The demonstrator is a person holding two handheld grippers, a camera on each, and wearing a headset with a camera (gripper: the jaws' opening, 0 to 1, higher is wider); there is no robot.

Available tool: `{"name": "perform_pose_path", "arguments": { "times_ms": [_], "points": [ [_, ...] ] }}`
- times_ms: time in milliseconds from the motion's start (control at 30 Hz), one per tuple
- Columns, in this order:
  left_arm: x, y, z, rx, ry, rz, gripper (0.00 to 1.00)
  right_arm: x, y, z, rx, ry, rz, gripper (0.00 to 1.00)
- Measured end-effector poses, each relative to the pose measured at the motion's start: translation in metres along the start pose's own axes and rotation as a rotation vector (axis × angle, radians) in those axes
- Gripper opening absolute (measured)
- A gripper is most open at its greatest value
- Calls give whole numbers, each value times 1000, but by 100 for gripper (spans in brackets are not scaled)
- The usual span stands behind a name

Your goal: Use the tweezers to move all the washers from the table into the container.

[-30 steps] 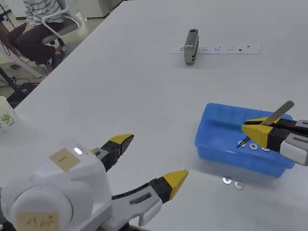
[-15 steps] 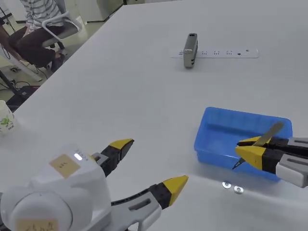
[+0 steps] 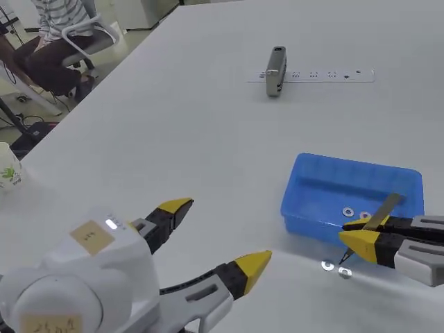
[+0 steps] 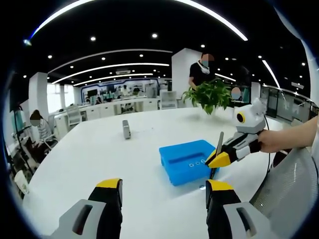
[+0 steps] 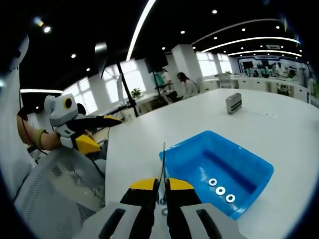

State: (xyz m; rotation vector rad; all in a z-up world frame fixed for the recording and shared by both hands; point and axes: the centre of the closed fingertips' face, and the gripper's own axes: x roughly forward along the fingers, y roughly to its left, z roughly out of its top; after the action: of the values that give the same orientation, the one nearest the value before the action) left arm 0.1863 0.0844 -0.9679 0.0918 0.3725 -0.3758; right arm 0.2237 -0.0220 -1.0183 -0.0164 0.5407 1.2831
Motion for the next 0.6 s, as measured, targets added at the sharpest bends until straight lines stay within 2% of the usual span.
{"name": "perform_pose_path", "arguments": {
  "times_ms": [400,600],
  "points": [
    [0,1,0,0,0,2,67,2,-1,-12,-20,57,-6,4],
    [0,0,0,-1,-1,2,67,4,1,-17,-76,95,-9,4]
  ]
}}
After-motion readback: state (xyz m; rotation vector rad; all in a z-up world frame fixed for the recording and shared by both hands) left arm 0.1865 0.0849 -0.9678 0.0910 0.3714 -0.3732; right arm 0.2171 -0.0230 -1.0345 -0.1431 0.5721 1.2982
